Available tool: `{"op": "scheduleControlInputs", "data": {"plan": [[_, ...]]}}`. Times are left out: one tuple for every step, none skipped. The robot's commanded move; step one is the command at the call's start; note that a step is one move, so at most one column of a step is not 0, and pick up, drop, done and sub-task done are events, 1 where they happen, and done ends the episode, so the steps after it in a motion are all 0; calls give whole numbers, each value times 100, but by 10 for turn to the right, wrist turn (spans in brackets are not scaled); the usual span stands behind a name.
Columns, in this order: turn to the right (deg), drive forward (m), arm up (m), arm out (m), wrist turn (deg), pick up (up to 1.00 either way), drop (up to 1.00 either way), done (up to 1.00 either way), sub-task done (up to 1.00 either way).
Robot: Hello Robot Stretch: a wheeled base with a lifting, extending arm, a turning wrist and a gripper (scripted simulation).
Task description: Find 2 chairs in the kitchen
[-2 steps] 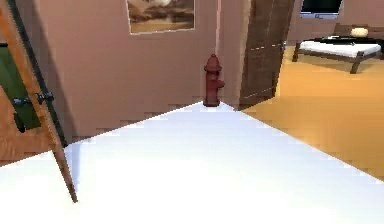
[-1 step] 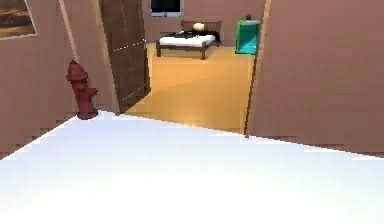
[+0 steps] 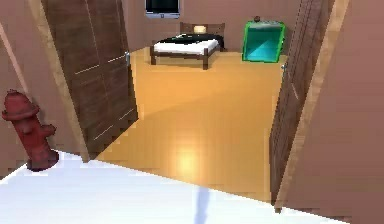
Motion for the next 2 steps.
{"op": "scheduleControlInputs", "data": {"plan": [[0, 100, 0, 0, 0, 0, 0, 0, 0], [0, 100, 0, 0, 0, 0, 0, 0, 0]]}}
